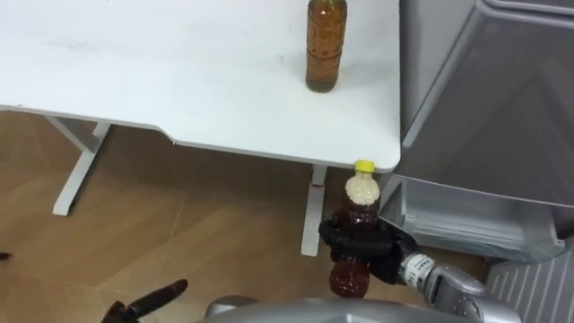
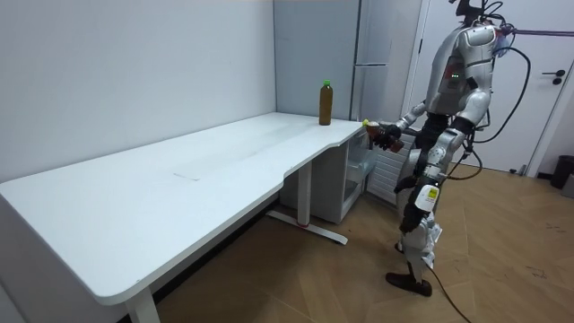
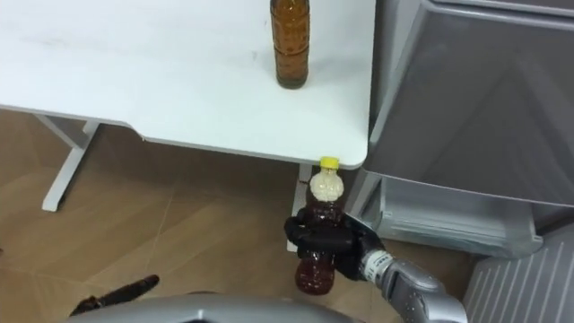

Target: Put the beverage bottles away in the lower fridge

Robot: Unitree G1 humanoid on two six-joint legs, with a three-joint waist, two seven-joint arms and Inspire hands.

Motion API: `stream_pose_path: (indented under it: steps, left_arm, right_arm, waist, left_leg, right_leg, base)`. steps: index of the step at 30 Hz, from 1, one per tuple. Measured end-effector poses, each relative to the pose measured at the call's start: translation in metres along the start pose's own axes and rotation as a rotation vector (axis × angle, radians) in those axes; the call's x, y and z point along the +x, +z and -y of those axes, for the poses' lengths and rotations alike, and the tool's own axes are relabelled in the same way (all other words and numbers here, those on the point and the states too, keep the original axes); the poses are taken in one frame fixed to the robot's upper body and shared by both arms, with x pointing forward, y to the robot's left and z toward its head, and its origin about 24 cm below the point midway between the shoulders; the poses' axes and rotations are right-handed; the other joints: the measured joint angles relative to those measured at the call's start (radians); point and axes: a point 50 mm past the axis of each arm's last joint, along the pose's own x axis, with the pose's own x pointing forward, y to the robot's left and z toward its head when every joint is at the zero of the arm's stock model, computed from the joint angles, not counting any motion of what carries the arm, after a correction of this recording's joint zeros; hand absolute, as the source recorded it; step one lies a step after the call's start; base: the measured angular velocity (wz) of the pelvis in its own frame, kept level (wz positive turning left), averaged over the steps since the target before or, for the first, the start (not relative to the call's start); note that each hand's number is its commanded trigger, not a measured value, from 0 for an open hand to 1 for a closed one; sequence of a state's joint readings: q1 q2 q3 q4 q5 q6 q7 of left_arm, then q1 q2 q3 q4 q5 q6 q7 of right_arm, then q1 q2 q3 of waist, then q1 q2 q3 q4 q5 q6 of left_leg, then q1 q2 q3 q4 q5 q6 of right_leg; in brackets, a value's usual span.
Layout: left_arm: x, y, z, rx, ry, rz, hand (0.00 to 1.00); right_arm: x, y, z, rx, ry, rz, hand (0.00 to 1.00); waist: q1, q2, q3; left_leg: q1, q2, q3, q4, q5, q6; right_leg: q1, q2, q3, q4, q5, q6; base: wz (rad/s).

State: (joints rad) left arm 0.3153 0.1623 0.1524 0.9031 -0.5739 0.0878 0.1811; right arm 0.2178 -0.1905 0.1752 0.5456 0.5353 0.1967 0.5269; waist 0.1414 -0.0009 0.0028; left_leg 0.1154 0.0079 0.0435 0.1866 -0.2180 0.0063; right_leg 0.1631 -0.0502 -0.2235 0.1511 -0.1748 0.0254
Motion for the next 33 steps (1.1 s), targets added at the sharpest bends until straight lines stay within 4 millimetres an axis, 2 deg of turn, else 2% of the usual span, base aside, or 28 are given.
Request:
stream_pose_path:
  steps: [2,7,11,13,17,25,33]
  left_arm:
    - [0.000,-0.013,-0.007,0.042,0.012,-0.064,0.00]
    - [-0.001,-0.029,-0.012,0.089,0.001,-0.163,0.00]
    - [0.001,-0.025,-0.004,0.120,-0.055,-0.158,0.00]
    - [0.000,-0.026,-0.001,0.169,-0.084,-0.158,0.00]
    - [0.002,-0.022,0.010,0.269,-0.132,-0.146,0.00]
    - [0.003,-0.014,0.023,0.400,-0.170,-0.108,0.00]
    - [0.003,-0.014,0.021,0.409,-0.189,-0.094,0.00]
  right_arm:
    - [-0.001,-0.001,0.001,0.012,-0.006,0.001,1.00]
    - [-0.004,-0.010,0.008,0.060,-0.038,-0.031,1.00]
    - [-0.009,-0.030,0.028,0.190,-0.200,-0.091,1.00]
    - [-0.013,-0.032,0.036,0.242,-0.249,-0.077,1.00]
    - [-0.021,-0.038,0.050,0.394,-0.373,-0.022,1.00]
    - [-0.023,-0.042,0.053,0.556,-0.459,0.036,1.00]
    - [-0.016,-0.041,0.048,0.777,-0.482,0.133,1.00]
  waist:
    - [-0.003,-0.002,-0.0010]
    - [-0.021,-0.002,-0.0020]
    - [-0.031,-0.002,-0.0017]
    - [-0.050,0.002,-0.0047]
    - [-0.080,0.001,-0.0035]
    - [-0.107,0.005,-0.0056]
    - [-0.113,0.004,0.0036]
  left_leg:
    - [0.001,0.001,0.004,0.000,0.000,0.000]
    - [-0.003,0.001,0.005,0.005,0.000,0.000]
    - [-0.018,-0.001,0.003,0.017,-0.001,0.002]
    - [-0.018,-0.002,0.002,0.017,-0.001,0.002]
    - [-0.018,-0.002,0.003,0.011,-0.001,0.002]
    - [-0.017,-0.001,0.015,-0.001,-0.001,0.001]
    - [-0.018,0.000,0.018,-0.007,-0.002,0.002]
  right_leg:
    - [-0.001,0.001,0.005,0.000,0.000,0.000]
    - [-0.001,0.000,0.007,0.001,0.000,0.000]
    - [-0.008,-0.002,0.001,-0.002,0.000,0.000]
    - [-0.005,-0.002,0.000,-0.003,-0.001,0.001]
    - [-0.005,0.000,0.002,-0.011,-0.001,0.002]
    - [-0.018,0.000,0.011,-0.011,-0.001,0.002]
    - [-0.020,0.000,0.012,-0.007,-0.001,0.002]
  base:
    - [-0.04]
    - [0.01]
    - [0.04]
    - [0.03]
    - [0.01]
    - [-0.04]
    - [0.00]
